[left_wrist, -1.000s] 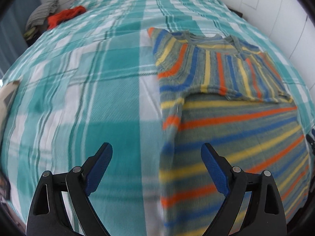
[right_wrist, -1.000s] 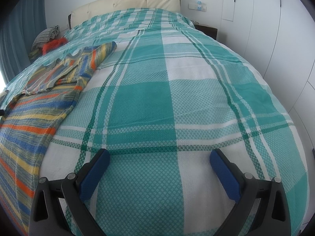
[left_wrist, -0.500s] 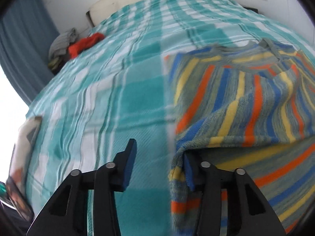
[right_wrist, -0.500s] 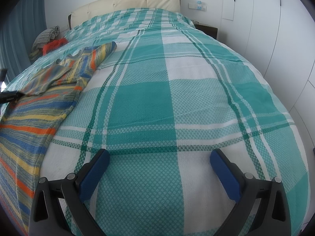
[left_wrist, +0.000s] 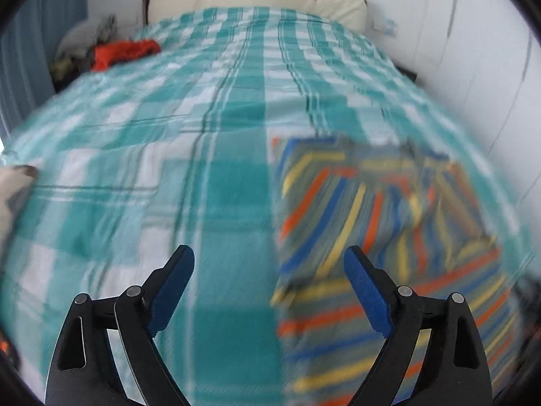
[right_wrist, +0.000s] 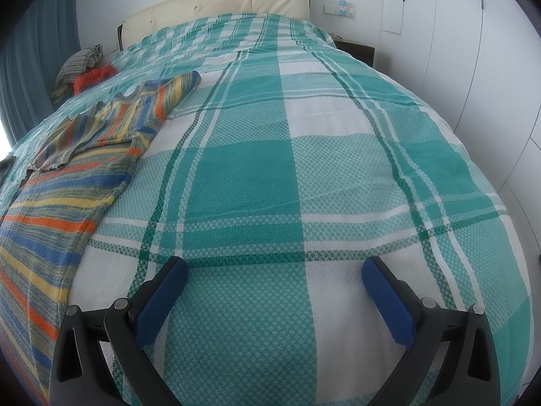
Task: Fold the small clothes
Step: 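Fold the held side inward over the body with the left gripper and release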
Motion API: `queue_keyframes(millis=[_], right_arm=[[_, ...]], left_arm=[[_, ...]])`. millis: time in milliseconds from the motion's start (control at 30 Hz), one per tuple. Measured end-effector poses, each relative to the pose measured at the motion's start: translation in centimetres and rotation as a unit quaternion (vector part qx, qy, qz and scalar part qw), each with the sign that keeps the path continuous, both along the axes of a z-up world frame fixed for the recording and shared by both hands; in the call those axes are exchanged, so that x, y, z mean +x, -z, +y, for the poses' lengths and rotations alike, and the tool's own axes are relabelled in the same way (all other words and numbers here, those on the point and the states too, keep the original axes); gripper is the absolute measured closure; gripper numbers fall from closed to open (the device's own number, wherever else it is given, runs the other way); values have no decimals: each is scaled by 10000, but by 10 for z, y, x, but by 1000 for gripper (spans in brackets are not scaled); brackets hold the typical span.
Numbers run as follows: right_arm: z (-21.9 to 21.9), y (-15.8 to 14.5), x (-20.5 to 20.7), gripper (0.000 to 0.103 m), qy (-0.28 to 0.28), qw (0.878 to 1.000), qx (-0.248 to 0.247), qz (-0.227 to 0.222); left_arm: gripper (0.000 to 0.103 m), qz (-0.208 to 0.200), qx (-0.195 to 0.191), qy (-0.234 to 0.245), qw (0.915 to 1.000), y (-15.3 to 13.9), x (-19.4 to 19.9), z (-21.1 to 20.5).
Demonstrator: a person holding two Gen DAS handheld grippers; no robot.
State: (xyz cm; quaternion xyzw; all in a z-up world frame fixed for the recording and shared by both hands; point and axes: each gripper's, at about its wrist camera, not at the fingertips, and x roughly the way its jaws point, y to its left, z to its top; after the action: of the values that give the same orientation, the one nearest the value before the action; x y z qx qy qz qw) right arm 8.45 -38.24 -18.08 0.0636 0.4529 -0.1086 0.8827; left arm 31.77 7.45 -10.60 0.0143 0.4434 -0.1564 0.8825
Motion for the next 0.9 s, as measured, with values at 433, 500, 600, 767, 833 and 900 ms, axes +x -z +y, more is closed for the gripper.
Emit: queue_keyframes(millis=[433, 500, 600, 767, 833, 900], right_arm=[[13, -25, 13, 14, -85, 9987, -388, 311], [28, -53, 31, 15, -335, 9993, -144, 72], [57, -86, 87, 16, -1006, 9892, 1021, -289], [98, -57, 211, 47, -1287, 9429, 3061, 251], [107, -29, 246, 51, -1057, 9305, 3447, 642], [117, -5, 269, 52, -811, 9245, 3602, 946]], left_arm=[[96, 508, 255, -1270, 9903, 68, 77, -21], [95, 406, 128, -1239, 9914, 76, 74, -18], [95, 186, -73, -1304, 9913, 80, 64, -14], [95, 49, -167, -1295, 9914, 82, 58, -10], [95, 0, -196, -1291, 9914, 84, 57, -10], [95, -26, -244, -1291, 9913, 85, 57, -9]])
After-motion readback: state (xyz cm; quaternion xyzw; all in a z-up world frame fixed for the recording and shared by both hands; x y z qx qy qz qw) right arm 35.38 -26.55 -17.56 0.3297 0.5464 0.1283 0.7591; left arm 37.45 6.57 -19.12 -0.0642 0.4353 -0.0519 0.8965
